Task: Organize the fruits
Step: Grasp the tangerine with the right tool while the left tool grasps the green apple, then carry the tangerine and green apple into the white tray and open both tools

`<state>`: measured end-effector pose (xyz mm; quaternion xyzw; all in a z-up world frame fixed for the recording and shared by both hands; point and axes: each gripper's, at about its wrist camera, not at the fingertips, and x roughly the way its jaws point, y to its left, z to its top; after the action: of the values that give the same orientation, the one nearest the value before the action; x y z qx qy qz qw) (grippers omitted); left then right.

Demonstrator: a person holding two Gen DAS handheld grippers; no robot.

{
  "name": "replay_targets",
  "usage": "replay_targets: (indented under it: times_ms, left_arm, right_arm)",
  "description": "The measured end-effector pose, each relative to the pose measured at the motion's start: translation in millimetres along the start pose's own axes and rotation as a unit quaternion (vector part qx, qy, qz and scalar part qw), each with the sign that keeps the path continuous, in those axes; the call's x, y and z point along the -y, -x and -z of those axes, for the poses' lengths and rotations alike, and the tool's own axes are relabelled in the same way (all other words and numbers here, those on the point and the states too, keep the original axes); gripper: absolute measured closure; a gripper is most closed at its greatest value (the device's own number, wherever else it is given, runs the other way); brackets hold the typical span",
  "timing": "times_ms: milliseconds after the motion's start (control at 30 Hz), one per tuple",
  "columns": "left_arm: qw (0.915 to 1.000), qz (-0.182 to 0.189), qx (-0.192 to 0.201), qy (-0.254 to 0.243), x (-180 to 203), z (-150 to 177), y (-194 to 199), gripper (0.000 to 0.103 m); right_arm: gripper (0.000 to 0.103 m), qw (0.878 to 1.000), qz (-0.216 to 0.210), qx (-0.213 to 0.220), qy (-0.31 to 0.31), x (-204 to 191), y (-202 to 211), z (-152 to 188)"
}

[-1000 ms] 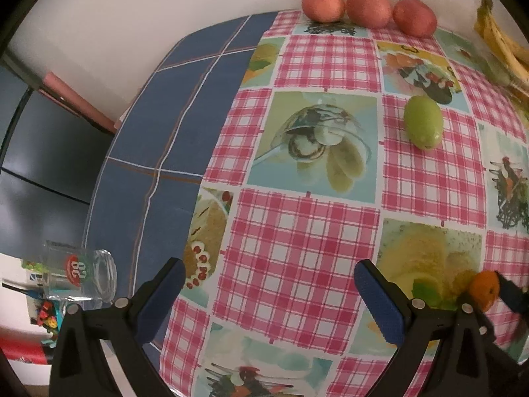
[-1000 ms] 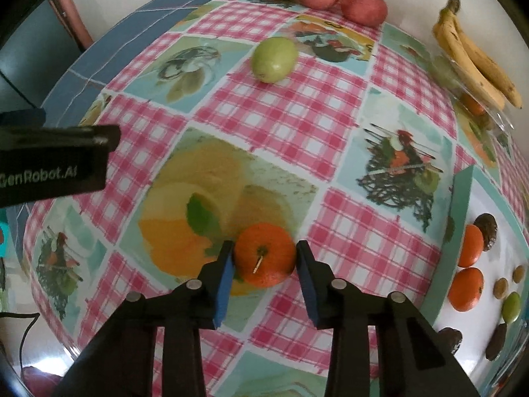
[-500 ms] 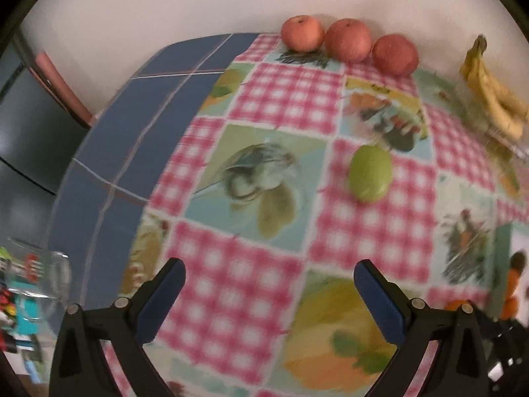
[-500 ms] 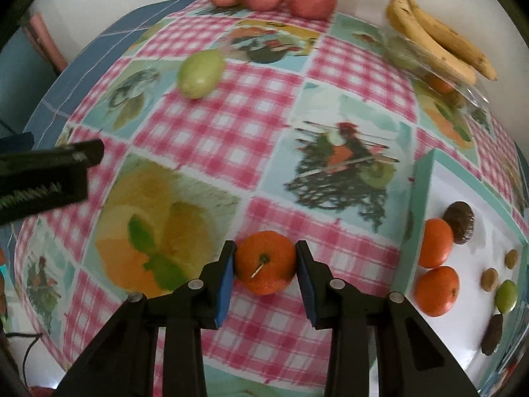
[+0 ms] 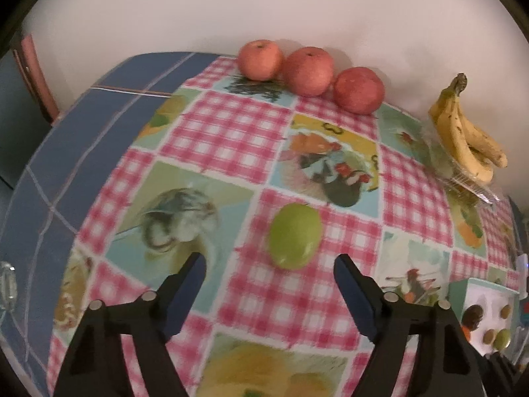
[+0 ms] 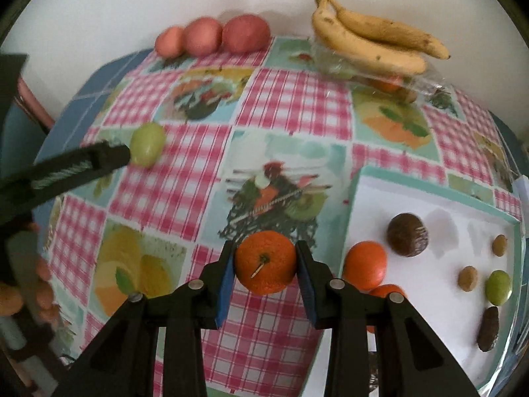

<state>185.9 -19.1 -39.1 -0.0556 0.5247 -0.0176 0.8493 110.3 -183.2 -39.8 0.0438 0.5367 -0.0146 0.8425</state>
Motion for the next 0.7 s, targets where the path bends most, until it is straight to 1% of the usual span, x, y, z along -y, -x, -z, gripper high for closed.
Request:
replay_targets:
  times_ms: [100, 167, 333, 433, 567, 633, 700]
  left_arm:
    - [0.9999, 0.006, 0.007, -0.012, 8.9, -3.6, -7.4, 0.026]
    - [0.9999, -0.002, 0.008, -0.015, 11.1, -6.4, -11.7, 0.032]
    - [1.0000, 0.000, 0.008, -0.001, 8.0, -12.5, -20.6, 0.042]
    - [0.9999, 0.008, 0.006, 0.010, 4.9, -16.5, -24.4, 0.043]
    - [0.9999, 0.014, -0.002, 0.008, 8.4, -17.8, -29.1, 0.047]
    - [0.9998, 0.015, -0.007, 0.007, 10.8, -16.2, -31.8, 0.061]
    - [0.9999, 0.013, -0.008, 0.005, 12.4, -15.5, -32.2, 0.061]
  right_arm:
    - [0.066, 1.000, -0.003, 0.008, -0.002, 0.8, 6.6, -3.4]
    - [0.066, 1.000, -0.004, 0.009, -0.002, -1.7, 10.2, -2.5]
    - [0.066, 1.000, -0.004, 0.012, -0.002, 0.1, 18.8, -4.7]
    - [0.066, 1.000, -0.004, 0.013, -0.004, 0.7, 16.7, -1.2]
    - [0.066, 1.000, -0.004, 0.010, -0.009, 2.1, 10.5, -2.7]
    - [0.066, 1.000, -0.004, 0.011, -0.011, 2.7, 11.1, -2.3]
    - [0.066, 1.000, -0.004, 0.012, -0.012, 2.9, 11.7, -2.2]
